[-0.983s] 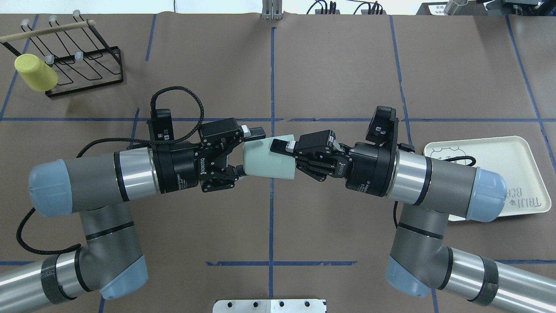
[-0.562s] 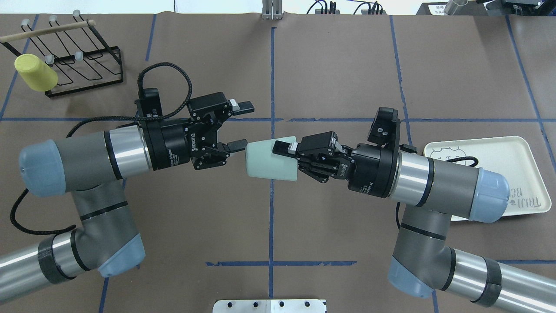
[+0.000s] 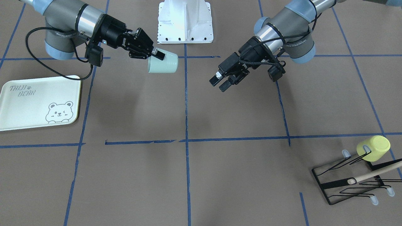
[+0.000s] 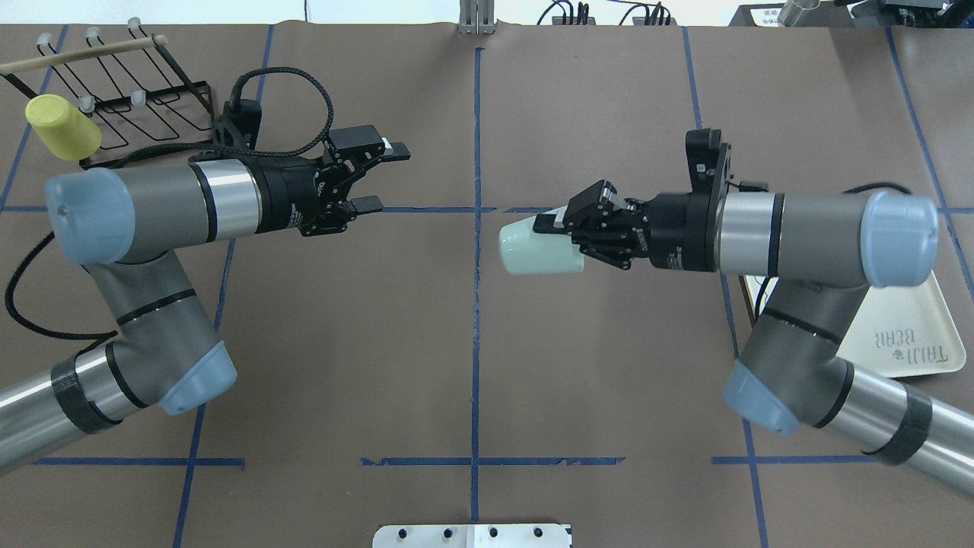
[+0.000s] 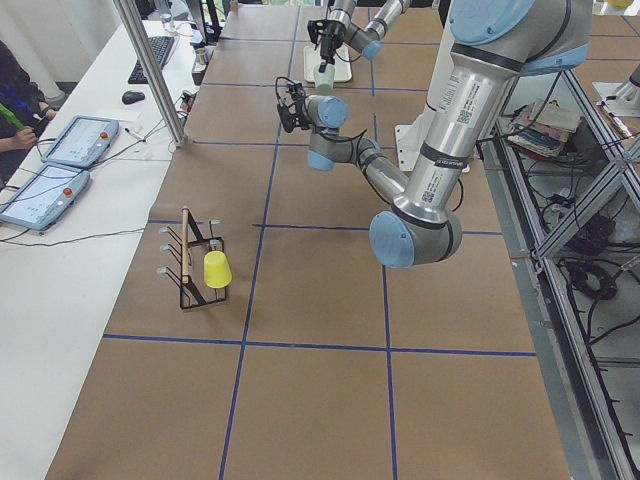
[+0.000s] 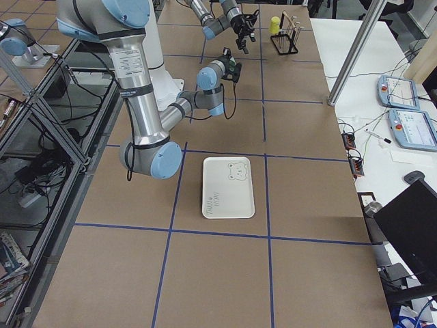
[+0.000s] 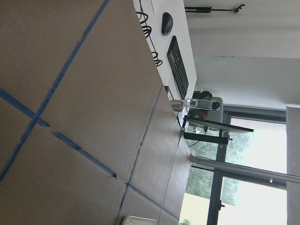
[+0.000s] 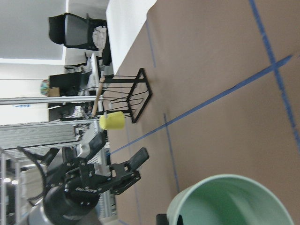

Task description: Left arm grabs green cup and hands to right arm on tray

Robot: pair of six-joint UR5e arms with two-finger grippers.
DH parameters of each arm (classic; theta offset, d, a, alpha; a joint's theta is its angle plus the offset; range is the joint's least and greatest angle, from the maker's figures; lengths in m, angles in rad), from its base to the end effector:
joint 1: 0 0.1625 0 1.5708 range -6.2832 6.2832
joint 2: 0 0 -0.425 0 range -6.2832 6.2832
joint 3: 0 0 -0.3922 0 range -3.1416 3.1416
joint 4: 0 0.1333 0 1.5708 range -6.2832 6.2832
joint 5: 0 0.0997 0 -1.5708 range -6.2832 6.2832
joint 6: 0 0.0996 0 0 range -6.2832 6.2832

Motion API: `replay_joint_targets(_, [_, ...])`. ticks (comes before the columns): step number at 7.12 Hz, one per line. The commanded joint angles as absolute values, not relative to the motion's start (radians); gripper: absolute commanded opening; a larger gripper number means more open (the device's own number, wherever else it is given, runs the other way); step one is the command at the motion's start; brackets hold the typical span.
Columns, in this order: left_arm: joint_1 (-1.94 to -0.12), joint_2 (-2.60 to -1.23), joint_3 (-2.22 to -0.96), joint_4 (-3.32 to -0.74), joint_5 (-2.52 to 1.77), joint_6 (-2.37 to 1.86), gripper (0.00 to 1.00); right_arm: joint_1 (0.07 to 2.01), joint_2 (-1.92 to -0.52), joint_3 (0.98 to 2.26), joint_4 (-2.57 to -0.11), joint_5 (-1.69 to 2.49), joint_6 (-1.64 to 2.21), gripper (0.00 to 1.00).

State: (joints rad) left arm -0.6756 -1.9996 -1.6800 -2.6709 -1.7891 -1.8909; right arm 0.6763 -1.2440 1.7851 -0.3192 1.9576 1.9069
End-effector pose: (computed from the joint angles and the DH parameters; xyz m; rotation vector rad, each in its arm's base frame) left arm 0.4013 -0.4648 0.2420 0.1261 1.6639 -0.5812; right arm -0.3617 -0.4130 0.2454 0.0265 -1.7919 0.3831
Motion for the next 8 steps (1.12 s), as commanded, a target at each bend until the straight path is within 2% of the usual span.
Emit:
replay_joint_targets(1, [-0.830,-1.985,-1.704,-2.353,-2.062,-1.564,1.00,0.851,-1.244,1.792,-0.681,2.200,1.670,0.00])
replay_joint_targets(4, [-1.090,-1.831,-1.720,-2.211,-2.358,-1.011,1.00,0.978,-1.259,1.865,-1.193,2.273,1.171,0.00])
replay_joint_targets(6, [-1.208,-1.755,-1.723,-2.037,-2.399,-0.645,1.00,1.067,-1.337,1.955,-1.458,2.273,0.841,0.00])
replay_joint_targets(8, [-1.331,-1.741,-1.726,-1.723,-2.395,-0.212,1.00,1.164,-1.460,1.976,-1.520,2.275,0.547,0.00])
